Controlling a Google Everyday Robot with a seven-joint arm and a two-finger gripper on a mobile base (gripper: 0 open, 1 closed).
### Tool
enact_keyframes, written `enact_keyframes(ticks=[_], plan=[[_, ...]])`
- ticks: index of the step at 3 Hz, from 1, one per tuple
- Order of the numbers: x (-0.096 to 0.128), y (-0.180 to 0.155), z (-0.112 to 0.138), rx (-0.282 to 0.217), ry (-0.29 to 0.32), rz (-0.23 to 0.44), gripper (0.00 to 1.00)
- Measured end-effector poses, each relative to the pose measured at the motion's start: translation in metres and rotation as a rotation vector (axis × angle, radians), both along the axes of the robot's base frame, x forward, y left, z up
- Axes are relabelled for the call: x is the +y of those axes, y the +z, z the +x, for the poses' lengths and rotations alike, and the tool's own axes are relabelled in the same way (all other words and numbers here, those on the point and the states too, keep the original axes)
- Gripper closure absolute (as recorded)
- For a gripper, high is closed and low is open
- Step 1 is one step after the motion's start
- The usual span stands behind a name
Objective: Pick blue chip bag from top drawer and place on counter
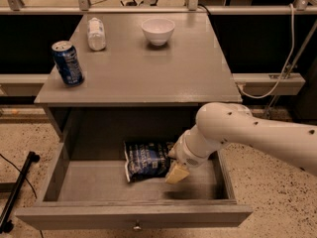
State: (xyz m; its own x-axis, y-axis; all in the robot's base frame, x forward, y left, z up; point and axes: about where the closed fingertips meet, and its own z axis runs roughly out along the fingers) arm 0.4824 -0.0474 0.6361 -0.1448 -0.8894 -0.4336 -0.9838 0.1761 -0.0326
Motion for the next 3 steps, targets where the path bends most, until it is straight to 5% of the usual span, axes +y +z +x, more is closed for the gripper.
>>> enact_keyframes(ticks=[1,3], plan=[[0.006,-0.018,-0.001,0.012,-0.006,0.006,0.5],[0.013,-0.026,0.011,-0.01,-0.029,0.038,0.96]])
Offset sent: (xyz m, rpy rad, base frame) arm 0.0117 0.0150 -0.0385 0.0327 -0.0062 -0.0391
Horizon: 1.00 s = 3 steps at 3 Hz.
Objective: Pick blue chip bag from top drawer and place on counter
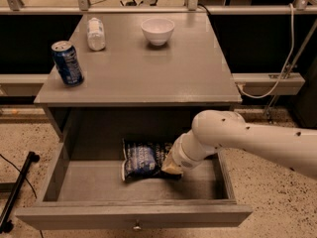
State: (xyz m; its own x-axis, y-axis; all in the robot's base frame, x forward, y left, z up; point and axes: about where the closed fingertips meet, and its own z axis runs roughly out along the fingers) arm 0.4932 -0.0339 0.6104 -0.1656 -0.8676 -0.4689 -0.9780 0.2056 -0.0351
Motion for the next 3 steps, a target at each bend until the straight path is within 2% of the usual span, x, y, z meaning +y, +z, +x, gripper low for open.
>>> enact_keyframes(ticks=[1,2,3], plan=[[0.004,0.012,0.005,-0.021,0.0,0.025,1.0],[0.004,0.038,0.009,-0.057,-0.003,0.073,1.0],[-0.012,0.069,0.005,-0.095,-0.012,0.105,1.0]])
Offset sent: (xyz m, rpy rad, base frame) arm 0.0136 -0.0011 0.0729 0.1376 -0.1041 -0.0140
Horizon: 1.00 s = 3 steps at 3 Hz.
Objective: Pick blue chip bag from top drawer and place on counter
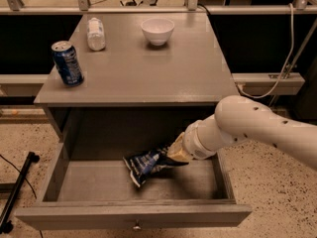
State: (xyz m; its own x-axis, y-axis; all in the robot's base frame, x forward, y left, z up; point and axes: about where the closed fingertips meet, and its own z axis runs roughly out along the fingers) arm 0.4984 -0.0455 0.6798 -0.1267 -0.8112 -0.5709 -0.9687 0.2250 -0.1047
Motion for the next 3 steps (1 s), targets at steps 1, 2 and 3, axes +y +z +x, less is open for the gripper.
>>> enact_keyframes(ticks=[1,2,3], plan=[[-0.031,0.044,-0.007,-0.053,-0.018,0.014,1.0],[-0.049,0.075,-0.012,-0.096,-0.021,0.012,1.0],[-0.046,0.081,-0.017,-0.113,0.004,-0.062,0.82]])
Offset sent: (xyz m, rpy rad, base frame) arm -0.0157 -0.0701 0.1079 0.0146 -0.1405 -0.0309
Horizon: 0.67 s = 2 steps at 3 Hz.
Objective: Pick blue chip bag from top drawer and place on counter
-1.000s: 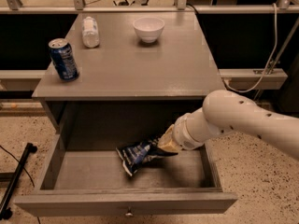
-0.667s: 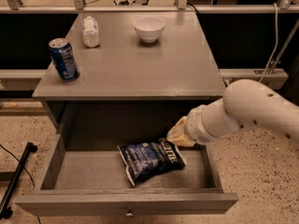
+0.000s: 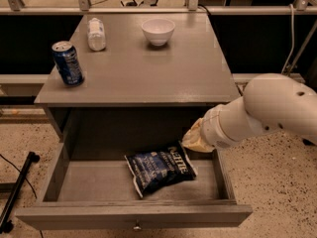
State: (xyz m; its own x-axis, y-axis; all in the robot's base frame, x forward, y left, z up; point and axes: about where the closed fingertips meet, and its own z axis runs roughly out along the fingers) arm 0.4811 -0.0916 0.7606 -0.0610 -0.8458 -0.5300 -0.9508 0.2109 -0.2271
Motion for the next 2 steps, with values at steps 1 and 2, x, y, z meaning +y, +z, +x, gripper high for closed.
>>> enact_keyframes(ticks=[1,2], plan=[[0.009,-0.016,-0.005,0.016,0.039,-0.078,0.57],[0.02,-0.043,-0.006,0.054,0.073,-0.117,0.28]])
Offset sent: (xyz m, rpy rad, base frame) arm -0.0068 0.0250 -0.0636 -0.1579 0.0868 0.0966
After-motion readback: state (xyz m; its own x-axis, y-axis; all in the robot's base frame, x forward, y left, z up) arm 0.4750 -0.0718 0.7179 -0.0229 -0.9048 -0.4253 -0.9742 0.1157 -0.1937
